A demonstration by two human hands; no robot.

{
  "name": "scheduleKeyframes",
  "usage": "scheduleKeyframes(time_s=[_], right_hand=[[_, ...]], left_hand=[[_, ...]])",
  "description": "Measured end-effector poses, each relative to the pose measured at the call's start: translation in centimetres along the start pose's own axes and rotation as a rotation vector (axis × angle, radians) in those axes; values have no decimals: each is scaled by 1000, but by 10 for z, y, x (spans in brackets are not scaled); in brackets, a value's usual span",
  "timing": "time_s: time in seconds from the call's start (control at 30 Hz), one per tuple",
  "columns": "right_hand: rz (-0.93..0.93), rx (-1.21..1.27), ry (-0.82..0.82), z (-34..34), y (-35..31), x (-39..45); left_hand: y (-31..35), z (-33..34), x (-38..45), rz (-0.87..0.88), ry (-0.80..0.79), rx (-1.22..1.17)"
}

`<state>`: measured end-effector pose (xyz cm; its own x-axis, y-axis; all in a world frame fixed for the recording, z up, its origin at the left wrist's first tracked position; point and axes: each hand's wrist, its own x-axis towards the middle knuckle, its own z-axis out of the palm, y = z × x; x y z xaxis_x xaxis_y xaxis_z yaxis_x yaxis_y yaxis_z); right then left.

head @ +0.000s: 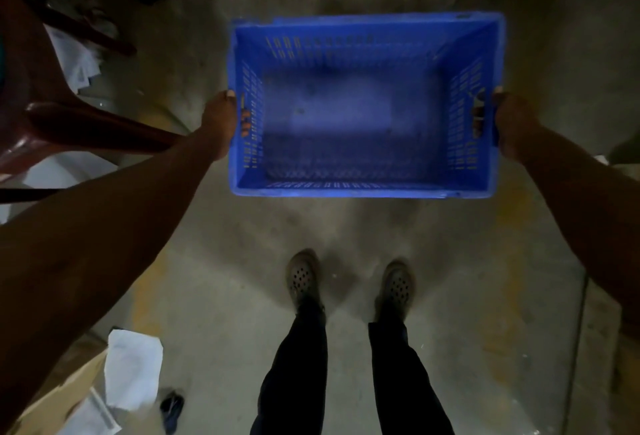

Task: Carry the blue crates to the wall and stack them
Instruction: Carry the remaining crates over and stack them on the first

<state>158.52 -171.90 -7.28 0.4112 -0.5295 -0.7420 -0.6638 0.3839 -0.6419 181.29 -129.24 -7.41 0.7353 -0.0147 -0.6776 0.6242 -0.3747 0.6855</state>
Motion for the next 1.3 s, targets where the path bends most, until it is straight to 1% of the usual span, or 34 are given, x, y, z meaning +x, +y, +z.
scheduleKeyframes(time_s=[0.17, 0.5, 0.6, 0.7, 0.83, 0.87, 0.93, 1.03, 1.1, 1.13, 1.2, 1.23, 1.3], right_hand=[[-4, -52, 70, -5, 5, -6], [-4, -92, 70, -7, 15, -12], [-22, -121, 72, -6, 16, -13], [-48, -231, 103, -8, 16, -20], [-147, -530, 163, -20, 23, -32], [-163, -567, 156, -25, 25, -38], [-194, -599, 156, -30, 23, -61], [-175, -570, 133, -28, 2, -118], [-151, -492, 154, -26, -14, -161], [-145, -422, 146, -27, -21, -184], [-36, -238, 54, -26, -46, -243], [28, -177, -8, -26, -58, -274], [89, -152, -88, -28, -73, -330]], left_hand=[[-8, 4, -9, 70, 29, 85], [-17, 1, -10, 19, 14, 173], [-16, 3, -13, 20, 52, 190], [-17, 1, -21, 40, 71, 221], [-10, -6, -49, 20, 25, 342], [-6, -9, -57, 20, 35, 342], [6, -12, -78, 52, 52, 342], [28, -20, -126, 97, 87, 299], [43, -34, -158, 109, 63, 270], [51, -42, -176, 64, 11, 216], [74, -61, -217, -47, -111, 65], [86, -72, -245, -69, -131, 4], [107, -93, -303, -72, -135, -47]])
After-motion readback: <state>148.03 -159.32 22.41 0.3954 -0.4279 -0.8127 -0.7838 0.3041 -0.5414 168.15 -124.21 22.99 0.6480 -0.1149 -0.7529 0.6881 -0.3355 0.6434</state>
